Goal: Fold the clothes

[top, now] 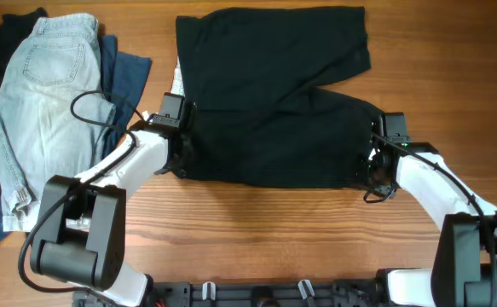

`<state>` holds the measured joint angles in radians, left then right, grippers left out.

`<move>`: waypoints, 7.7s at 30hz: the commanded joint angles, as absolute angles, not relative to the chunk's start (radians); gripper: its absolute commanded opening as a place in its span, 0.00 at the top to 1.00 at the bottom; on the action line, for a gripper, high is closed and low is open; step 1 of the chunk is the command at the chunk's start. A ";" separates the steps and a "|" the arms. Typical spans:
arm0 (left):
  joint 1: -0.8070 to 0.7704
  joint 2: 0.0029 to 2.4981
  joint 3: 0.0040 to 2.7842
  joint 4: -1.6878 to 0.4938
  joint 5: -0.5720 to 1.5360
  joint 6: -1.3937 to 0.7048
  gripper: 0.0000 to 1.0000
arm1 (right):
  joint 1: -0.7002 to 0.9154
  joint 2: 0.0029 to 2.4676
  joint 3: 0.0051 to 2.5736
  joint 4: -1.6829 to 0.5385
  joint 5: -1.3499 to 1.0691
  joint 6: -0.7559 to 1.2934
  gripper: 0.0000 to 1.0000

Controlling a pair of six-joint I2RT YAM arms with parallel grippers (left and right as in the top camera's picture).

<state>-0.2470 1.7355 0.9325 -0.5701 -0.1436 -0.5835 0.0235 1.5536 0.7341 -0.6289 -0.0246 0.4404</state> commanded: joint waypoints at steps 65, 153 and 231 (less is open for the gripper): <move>-0.207 2.131 1.266 0.667 -0.461 -0.404 0.00 | 0.070 2.127 1.203 0.651 -0.056 0.345 0.00; -0.242 2.109 2.053 -0.743 -0.028 -0.228 0.86 | 0.239 2.064 1.963 -0.929 -0.353 0.086 0.00; -0.236 2.668 2.457 -0.662 0.063 -0.213 0.80 | 0.289 2.415 1.955 -0.386 -0.329 0.193 0.00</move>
<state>-0.2333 2.6411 2.4596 -0.7437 0.0513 -0.2218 0.2913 2.3840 1.9511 -0.4217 -0.3687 0.1463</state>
